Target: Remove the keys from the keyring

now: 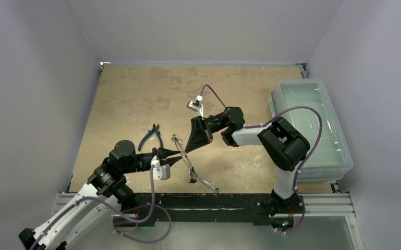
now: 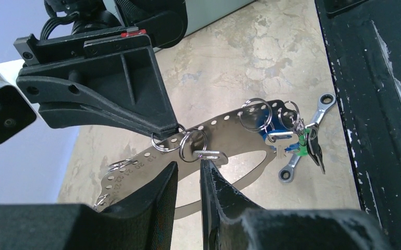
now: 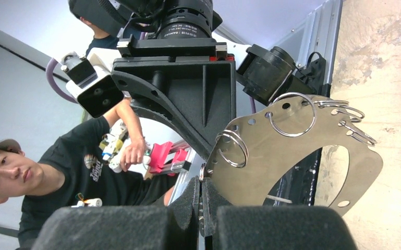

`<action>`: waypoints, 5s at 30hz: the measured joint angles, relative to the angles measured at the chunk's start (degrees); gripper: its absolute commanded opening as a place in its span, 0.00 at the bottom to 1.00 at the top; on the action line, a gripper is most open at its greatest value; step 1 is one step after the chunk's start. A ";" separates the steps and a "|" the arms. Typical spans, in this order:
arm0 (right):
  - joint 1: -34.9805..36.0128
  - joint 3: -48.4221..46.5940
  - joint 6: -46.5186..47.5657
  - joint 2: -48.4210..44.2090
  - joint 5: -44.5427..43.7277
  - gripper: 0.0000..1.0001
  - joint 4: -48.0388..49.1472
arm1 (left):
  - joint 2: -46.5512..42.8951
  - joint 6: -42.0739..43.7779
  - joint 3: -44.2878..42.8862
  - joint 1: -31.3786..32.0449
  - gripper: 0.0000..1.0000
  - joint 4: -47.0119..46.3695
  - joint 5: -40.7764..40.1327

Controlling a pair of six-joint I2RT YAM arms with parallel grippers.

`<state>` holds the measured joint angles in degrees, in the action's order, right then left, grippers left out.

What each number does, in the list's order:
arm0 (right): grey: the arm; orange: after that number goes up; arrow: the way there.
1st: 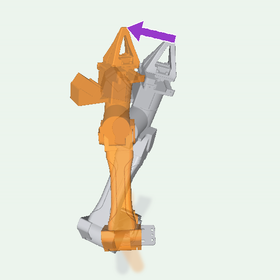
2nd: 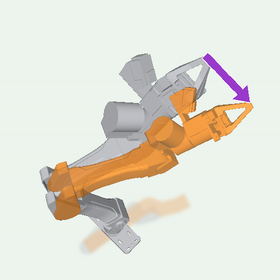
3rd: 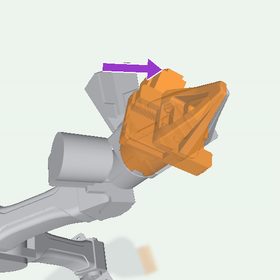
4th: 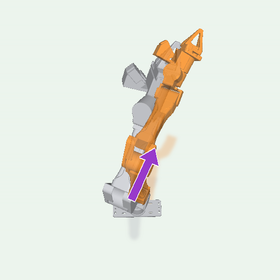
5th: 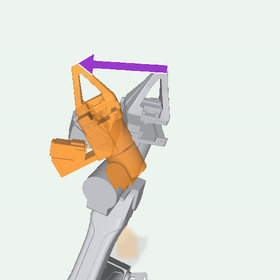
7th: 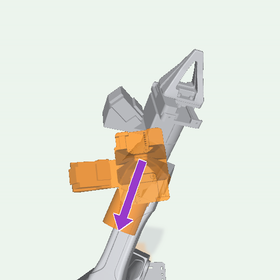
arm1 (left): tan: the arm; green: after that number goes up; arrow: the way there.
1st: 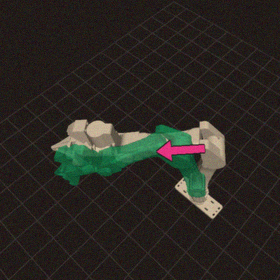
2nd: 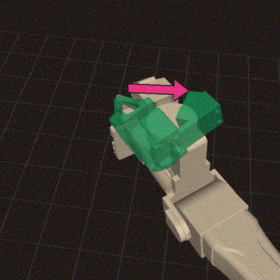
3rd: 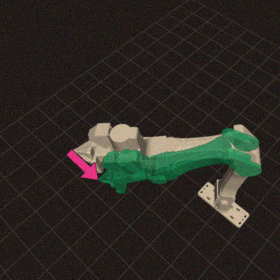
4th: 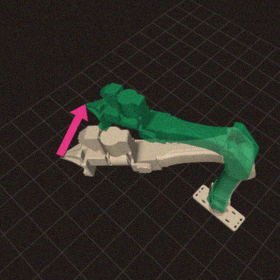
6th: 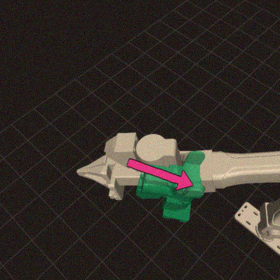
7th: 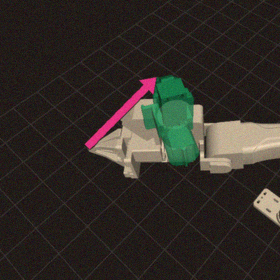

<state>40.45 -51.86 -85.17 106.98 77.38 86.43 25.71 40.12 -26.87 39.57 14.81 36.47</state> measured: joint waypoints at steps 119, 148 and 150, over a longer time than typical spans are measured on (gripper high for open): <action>-2.97 1.42 6.49 -6.01 -1.84 0.00 -0.26 | 7.30 -42.58 -1.01 -1.29 0.00 -14.75 -8.00; -4.15 2.75 30.73 -12.11 -3.17 0.00 -15.50 | 17.79 -81.68 -2.82 -14.27 0.00 -18.23 -0.83; -4.15 2.75 33.16 -12.50 -3.30 0.00 -17.81 | 17.77 -84.21 -2.27 -15.17 0.00 -18.60 -0.20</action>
<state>36.29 -49.10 -52.01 94.48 74.08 68.62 43.48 -44.10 -29.15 24.40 -3.79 36.27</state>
